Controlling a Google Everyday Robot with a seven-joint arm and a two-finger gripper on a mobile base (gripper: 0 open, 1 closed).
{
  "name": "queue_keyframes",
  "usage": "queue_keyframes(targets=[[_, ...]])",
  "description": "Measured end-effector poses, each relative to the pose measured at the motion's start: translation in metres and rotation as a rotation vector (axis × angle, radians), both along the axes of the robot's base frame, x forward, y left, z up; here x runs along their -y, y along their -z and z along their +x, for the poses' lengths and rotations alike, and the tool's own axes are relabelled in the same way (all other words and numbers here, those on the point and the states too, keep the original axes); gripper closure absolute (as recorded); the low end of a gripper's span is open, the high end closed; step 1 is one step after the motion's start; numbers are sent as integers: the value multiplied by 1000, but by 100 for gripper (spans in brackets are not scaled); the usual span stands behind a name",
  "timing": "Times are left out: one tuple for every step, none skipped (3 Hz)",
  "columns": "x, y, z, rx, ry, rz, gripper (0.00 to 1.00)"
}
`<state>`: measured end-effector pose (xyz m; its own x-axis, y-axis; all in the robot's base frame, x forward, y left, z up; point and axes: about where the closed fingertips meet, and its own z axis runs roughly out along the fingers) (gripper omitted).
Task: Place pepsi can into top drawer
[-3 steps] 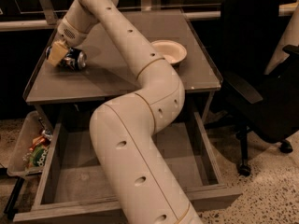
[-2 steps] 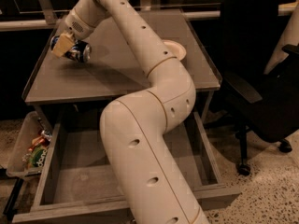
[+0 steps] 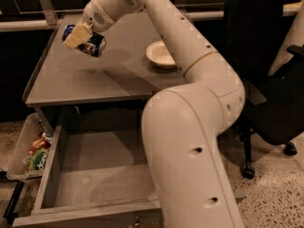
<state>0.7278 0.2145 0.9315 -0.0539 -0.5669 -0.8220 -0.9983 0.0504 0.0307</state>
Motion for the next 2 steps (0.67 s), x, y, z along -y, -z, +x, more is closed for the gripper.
queue_keyframes(targets=[[-3, 14, -13, -35, -16, -6, 100], [-3, 13, -18, -45, -26, -15, 100]])
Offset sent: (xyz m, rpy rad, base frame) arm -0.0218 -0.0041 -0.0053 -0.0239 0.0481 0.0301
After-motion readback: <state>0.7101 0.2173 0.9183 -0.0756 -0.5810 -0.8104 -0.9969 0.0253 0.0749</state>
